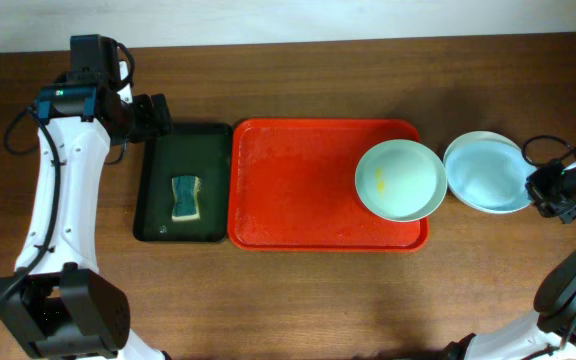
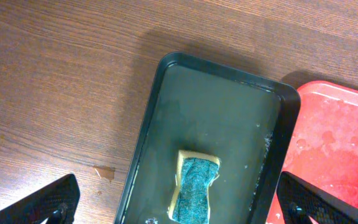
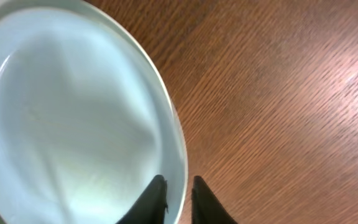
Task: Clean dirty plates on tray and stack at the side
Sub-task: 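Release the stacked plate and move the right gripper to the yellow-stained plate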
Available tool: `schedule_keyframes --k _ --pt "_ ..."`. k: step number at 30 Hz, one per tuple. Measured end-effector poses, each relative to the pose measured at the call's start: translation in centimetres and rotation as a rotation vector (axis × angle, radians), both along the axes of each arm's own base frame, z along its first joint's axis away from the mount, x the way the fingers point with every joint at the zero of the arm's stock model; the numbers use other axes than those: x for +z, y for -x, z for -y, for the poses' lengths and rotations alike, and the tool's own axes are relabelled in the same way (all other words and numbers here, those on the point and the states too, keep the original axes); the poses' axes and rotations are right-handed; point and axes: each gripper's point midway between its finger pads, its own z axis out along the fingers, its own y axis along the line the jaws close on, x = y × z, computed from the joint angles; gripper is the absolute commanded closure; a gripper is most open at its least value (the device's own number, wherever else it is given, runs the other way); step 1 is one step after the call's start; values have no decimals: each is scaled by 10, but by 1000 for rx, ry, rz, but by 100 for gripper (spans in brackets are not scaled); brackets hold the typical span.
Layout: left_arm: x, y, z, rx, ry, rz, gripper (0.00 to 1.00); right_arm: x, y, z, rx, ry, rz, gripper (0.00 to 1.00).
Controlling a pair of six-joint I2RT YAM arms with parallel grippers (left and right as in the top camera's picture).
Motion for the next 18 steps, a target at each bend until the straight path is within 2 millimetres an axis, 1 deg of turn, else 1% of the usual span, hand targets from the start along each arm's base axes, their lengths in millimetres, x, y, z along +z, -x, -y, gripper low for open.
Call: schedule_keyframes --k 2,3,8,11,12,14,16,18 --pt "0 0 0 0 0 0 1 0 1 1 7 6 -4 42" --pt "0 0 0 0 0 0 1 0 1 1 0 7 -6 37" --pt "0 0 0 0 0 0 1 -1 4 -1 8 1 -20 29" --pt "0 0 0 0 0 0 1 -2 9 -5 9 -16 -41 27" --pt "0 0 0 0 0 0 1 -2 11 -8 9 -25 -50 28" --pt "0 0 0 0 0 0 1 -2 8 -17 69 -45 -45 31" --pt "0 0 0 0 0 0 1 -2 -1 -34 174 -51 -34 34" --pt "0 0 0 0 0 0 1 -2 -12 -55 288 -51 -26 35"
